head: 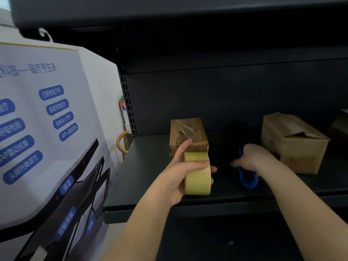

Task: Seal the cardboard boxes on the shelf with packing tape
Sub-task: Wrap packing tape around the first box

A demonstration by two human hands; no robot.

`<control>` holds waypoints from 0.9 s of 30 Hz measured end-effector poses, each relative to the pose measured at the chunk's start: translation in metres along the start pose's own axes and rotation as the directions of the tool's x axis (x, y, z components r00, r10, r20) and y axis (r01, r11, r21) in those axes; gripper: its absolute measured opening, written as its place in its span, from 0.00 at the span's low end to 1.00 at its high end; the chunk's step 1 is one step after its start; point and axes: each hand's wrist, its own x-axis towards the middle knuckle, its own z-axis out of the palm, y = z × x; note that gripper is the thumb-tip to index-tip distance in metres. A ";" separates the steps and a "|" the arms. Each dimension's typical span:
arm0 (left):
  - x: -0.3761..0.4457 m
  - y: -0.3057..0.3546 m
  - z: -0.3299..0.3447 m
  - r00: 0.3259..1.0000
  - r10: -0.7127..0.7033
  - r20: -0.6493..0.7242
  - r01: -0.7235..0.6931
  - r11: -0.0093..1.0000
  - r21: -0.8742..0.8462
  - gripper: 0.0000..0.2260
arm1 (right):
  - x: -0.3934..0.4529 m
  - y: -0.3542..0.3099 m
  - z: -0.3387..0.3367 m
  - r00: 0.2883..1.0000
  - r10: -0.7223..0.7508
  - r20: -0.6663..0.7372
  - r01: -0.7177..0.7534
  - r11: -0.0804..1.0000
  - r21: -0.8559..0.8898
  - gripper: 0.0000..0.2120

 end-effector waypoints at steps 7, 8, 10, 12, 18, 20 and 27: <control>0.003 0.001 -0.001 1.000 -0.006 -0.011 0.006 1.000 0.007 0.35 | -0.034 0.022 -0.026 0.851 -0.451 -0.271 0.492 0.864 0.107 0.07; 0.003 0.001 -0.001 1.000 -0.010 -0.013 0.010 1.000 0.008 0.35 | -0.045 0.019 -0.034 0.814 -0.523 -0.251 0.541 0.841 0.005 0.11; 0.004 0.001 0.000 1.000 -0.015 -0.012 0.015 1.000 0.006 0.36 | -0.059 0.008 -0.046 0.748 -0.631 -0.204 0.578 0.771 -0.266 0.16; 0.004 0.001 0.000 1.000 -0.018 -0.006 0.018 1.000 0.006 0.35 | -0.065 -0.005 -0.052 0.664 -0.724 -0.188 0.599 0.665 -0.446 0.17; 0.003 0.002 0.001 1.000 -0.025 -0.011 0.025 1.000 0.015 0.34 | -0.058 -0.020 -0.050 0.589 -0.804 -0.077 0.526 0.454 -0.719 0.17; 0.004 0.002 0.000 1.000 -0.025 -0.020 0.025 1.000 0.013 0.34 | -0.053 -0.015 -0.053 0.630 -0.775 -0.055 0.473 0.439 -0.764 0.15; 0.005 0.003 -0.001 0.999 -0.015 -0.040 0.016 1.000 0.017 0.33 | -0.057 0.027 -0.063 0.794 -0.593 -0.133 0.436 0.708 -0.556 0.08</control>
